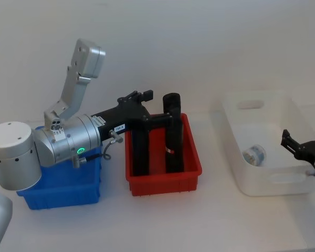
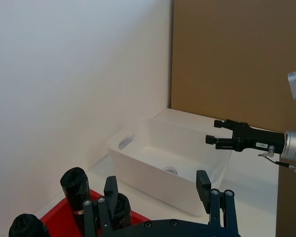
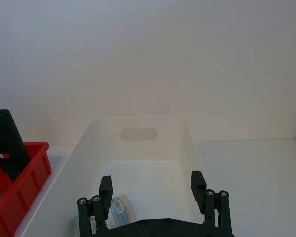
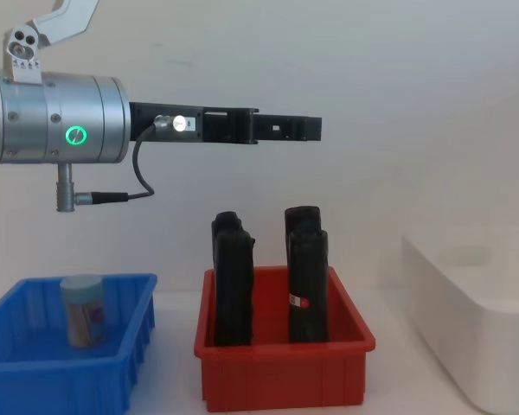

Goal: Pick the cotton swabs from the blue box and place them into the white box.

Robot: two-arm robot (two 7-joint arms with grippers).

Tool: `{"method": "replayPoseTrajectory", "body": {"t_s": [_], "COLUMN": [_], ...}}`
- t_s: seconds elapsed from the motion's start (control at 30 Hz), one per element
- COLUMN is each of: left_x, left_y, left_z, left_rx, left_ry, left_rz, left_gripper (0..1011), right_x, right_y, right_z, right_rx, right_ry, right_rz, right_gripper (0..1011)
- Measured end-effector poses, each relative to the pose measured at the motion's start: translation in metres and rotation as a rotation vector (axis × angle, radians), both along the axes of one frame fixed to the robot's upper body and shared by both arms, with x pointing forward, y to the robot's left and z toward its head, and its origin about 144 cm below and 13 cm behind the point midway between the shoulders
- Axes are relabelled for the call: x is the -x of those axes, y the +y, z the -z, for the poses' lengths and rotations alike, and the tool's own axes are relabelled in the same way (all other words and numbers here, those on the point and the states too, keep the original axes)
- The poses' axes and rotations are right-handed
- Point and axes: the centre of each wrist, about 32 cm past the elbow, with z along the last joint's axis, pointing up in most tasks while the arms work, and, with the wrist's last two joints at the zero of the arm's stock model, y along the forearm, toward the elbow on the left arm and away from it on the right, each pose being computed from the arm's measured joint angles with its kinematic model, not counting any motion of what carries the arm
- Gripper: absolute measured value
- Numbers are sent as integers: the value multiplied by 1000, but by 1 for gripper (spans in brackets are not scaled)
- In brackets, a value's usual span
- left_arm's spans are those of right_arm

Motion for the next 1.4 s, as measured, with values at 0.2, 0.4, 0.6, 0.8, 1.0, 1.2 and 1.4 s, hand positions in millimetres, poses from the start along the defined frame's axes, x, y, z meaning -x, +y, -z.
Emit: {"method": "replayPoseTrajectory", "body": {"t_s": [0.2, 0.4, 0.6, 0.8, 1.0, 1.2, 1.4], "left_x": [0, 5, 13, 23, 33, 45, 57], "left_y": [0, -2, -6, -11, -16, -21, -26], "left_z": [1, 7, 17, 30, 41, 53, 64], "left_rx": [-1, -13, -31, -53, -70, -83, -92], "left_ry": [0, -11, -33, -61, -91, -122, -152], "left_rz": [-3, -33, -85, -148, -208, -265, -320], "left_gripper": [1004, 1004, 1004, 1004, 1004, 1004, 1004], "right_x": [1, 8, 20, 38, 53, 66, 71], "right_y": [1, 7, 19, 35, 47, 58, 61], "right_z": [0, -2, -4, -9, -13, -17, -18], "right_rx": [0, 4, 14, 21, 23, 22, 22], "right_ry": [-2, -10, -25, -44, -59, -74, -77], "right_rz": [-3, -33, -85, -157, -213, -261, -277], "right_gripper": [1001, 1001, 1002, 1001, 1001, 1001, 1001]}}
